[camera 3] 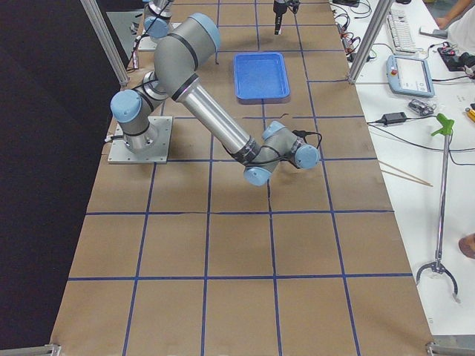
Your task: Assemble white blocks and place on blue tray
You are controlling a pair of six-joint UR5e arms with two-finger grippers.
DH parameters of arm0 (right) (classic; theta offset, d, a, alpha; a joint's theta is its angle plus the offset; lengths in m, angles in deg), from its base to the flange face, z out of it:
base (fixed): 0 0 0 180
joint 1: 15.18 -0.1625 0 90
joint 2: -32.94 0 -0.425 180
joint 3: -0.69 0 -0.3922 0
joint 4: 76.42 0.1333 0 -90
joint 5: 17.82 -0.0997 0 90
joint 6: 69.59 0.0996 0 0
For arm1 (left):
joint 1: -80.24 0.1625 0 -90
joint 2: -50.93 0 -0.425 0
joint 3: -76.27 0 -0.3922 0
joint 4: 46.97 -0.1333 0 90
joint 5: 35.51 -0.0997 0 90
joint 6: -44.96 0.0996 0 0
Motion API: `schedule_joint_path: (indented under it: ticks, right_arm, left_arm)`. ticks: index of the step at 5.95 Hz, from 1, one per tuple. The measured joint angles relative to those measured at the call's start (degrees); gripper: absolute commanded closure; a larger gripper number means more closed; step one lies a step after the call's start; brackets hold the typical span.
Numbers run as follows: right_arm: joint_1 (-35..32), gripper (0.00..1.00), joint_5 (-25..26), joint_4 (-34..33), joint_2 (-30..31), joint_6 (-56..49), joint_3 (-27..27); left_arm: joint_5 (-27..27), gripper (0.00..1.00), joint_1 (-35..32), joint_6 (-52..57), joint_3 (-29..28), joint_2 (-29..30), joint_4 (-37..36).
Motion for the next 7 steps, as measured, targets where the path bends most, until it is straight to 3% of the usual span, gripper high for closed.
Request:
schedule_joint_path:
  ticks: [4, 6, 7]
  right_arm:
    - [0.0, 0.6, 0.0, -0.4, 0.0, -0.2, 0.0]
    - [-0.2, 0.65, 0.1, -0.6, 0.2, -0.1, -0.1]
    - [-0.4, 0.67, 0.1, -0.6, 0.4, 0.2, -0.3]
  left_arm:
    - [-1.4, 1.0, -19.4, -12.9, 0.7, -1.7, 0.7]
    - [-5.1, 1.0, -24.4, -9.2, 1.2, -2.0, 0.8]
    - [-5.9, 1.0, -25.4, -1.1, 1.8, -2.2, 0.6]
